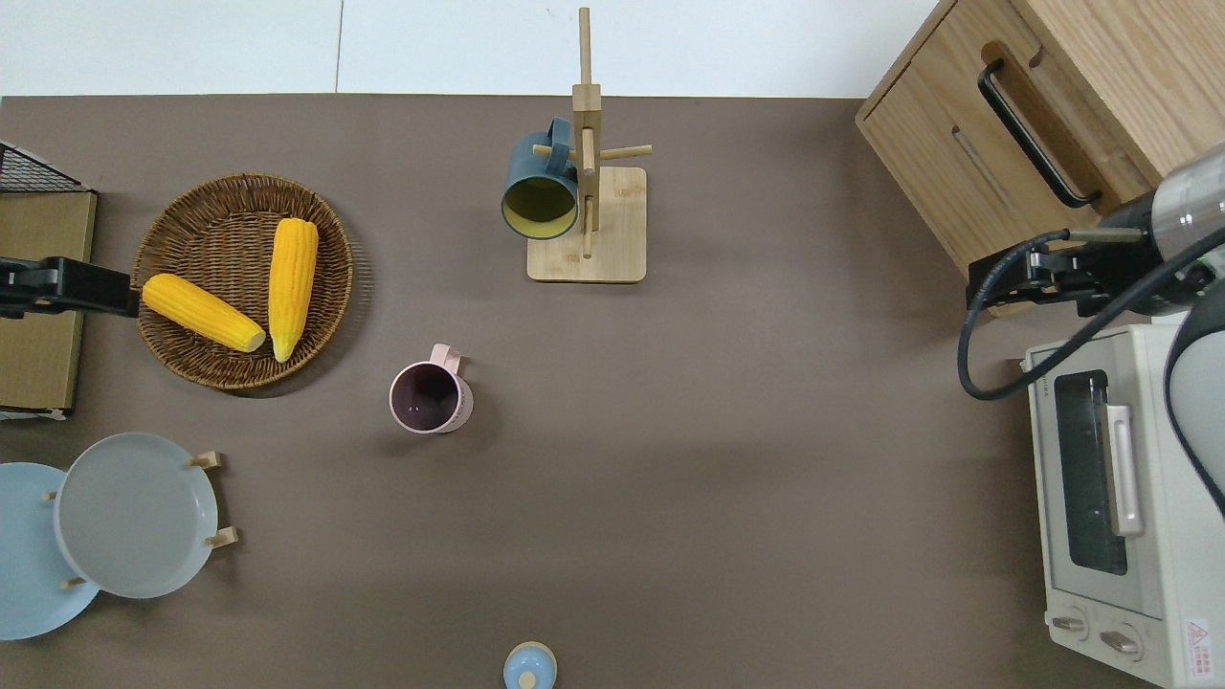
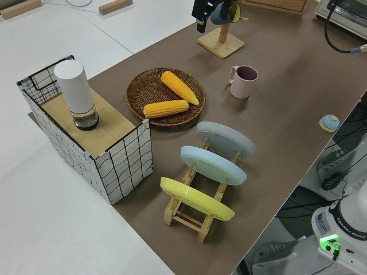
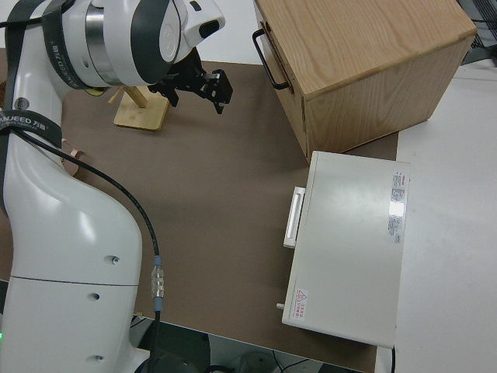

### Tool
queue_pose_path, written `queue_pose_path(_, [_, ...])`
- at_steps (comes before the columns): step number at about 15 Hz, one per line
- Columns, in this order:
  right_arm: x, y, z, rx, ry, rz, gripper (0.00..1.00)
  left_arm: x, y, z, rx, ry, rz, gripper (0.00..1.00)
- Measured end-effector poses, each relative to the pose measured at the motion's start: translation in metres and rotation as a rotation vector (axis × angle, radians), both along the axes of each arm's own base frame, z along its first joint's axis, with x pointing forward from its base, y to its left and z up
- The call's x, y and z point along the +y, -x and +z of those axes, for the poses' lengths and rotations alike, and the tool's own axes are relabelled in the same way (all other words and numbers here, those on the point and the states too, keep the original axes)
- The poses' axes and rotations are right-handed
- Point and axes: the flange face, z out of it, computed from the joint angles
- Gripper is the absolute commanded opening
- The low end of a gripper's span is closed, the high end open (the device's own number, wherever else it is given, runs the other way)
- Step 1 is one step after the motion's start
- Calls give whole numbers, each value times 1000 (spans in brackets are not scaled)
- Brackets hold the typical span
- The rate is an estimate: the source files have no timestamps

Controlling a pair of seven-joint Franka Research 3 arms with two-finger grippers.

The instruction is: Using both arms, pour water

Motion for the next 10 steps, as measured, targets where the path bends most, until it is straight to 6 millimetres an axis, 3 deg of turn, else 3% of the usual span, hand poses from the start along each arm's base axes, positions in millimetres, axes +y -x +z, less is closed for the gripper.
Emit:
queue_pose_path(5, [0, 0, 0, 0, 0, 0, 994, -46, 1, -11, 31, -35, 7, 1000])
queue_pose_path(10, [0, 0, 0, 0, 0, 0, 994, -41, 4, -9, 37, 1, 48, 1000])
